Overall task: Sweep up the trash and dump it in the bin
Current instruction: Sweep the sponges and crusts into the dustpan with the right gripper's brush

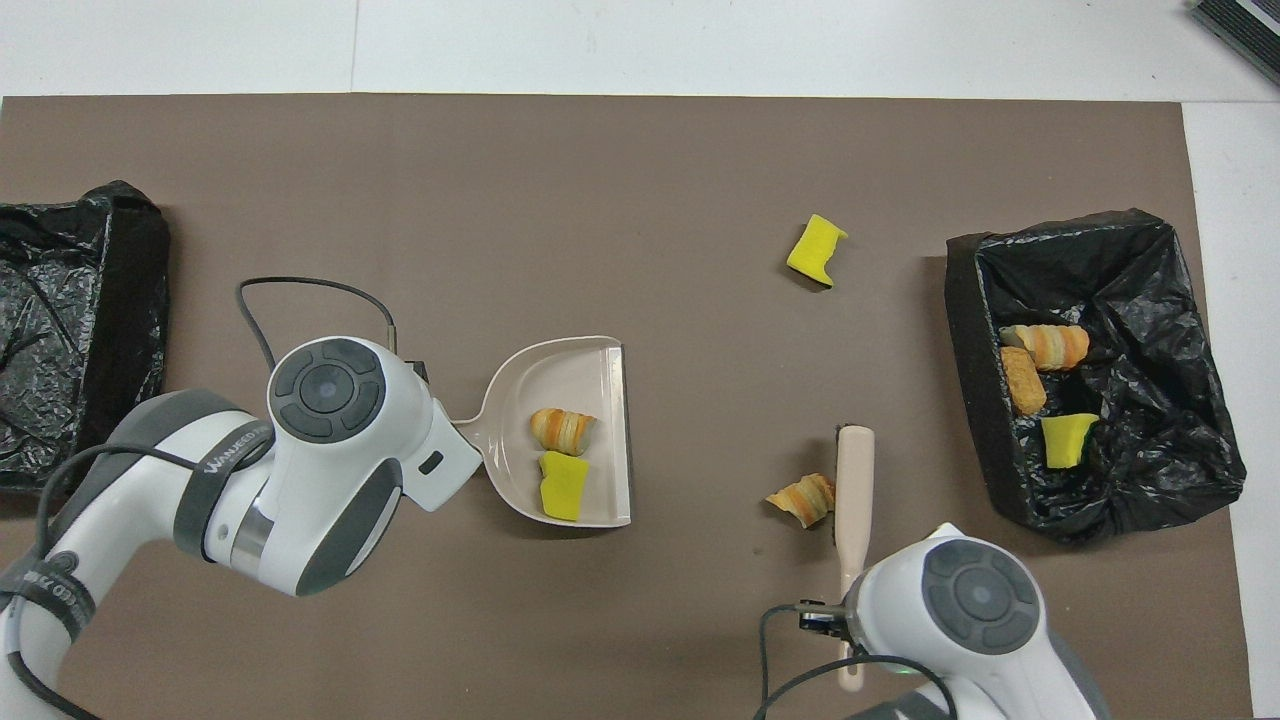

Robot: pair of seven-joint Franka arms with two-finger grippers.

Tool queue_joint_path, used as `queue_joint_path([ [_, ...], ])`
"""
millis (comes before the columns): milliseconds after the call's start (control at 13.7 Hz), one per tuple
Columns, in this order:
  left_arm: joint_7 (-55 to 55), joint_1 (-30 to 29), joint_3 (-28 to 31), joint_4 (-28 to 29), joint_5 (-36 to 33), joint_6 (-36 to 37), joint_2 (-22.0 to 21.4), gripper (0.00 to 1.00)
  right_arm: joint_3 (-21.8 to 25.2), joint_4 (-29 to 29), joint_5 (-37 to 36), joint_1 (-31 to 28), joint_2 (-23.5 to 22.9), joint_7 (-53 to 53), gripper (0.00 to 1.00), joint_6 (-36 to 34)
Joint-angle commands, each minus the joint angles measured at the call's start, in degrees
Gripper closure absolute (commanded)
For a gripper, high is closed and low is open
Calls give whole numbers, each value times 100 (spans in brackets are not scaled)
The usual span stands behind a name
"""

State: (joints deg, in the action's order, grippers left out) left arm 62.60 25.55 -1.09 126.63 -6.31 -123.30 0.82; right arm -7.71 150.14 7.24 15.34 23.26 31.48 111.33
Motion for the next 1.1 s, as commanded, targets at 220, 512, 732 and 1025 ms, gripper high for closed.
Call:
queue_joint_path([
  [220, -90, 108, 65, 556, -89, -274, -399, 100, -108, 157, 310, -34, -268, 147, 100, 398],
  [512, -203, 108, 74, 582, -89, -274, -408, 100, -108, -597, 1014, 1099, -1172, 727, 100, 828],
  [732, -292, 108, 65, 582, -89, -291, -408, 100, -169, -2001, 1366, 1671, -2480, 868, 100, 785],
  [1025, -370, 117, 65, 626, -98, -492, -311, 100, -187, -3322, 1464, 2025, -3310, 1405, 100, 838],
])
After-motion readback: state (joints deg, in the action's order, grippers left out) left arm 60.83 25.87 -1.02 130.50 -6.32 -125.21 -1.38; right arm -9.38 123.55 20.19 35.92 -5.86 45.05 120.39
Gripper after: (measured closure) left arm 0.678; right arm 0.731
